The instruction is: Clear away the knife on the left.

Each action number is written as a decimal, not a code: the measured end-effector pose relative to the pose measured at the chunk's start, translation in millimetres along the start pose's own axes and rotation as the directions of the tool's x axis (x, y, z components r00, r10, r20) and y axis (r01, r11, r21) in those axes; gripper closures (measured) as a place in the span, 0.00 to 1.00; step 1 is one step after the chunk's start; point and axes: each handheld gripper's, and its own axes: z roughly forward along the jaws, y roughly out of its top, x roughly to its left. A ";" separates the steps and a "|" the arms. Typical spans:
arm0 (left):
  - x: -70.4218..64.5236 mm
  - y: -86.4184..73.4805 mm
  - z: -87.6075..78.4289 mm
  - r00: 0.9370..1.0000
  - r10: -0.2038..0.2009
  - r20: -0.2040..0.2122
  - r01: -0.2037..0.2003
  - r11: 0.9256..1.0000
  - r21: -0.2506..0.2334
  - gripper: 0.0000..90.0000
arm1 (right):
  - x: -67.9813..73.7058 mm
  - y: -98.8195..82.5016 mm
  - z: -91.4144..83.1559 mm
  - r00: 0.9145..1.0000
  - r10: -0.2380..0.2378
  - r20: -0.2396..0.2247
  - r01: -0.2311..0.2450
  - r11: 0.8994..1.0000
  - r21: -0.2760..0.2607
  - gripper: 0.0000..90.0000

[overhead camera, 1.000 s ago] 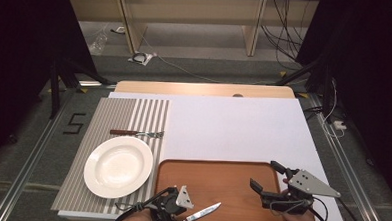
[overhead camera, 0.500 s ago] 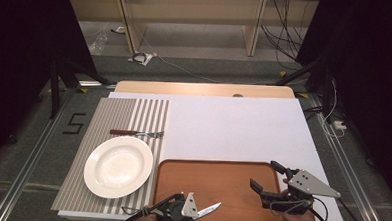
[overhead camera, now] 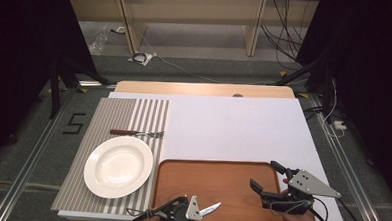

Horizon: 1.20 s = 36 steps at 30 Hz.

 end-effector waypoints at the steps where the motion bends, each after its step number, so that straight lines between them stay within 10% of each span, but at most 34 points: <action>1: 0.3 -0.2 -0.1 1.000 -0.004 -0.002 0.004 1.000 -0.001 0.99 | -0.1 0.0 -0.1 1.000 0.000 0.001 0.000 1.000 0.002 0.14; 36: 29.8 -9.5 -5.5 0.991 -0.094 -0.101 0.088 0.994 -0.058 0.99 | 0.0 -0.1 0.0 1.000 0.002 0.001 -0.002 1.000 0.009 0.15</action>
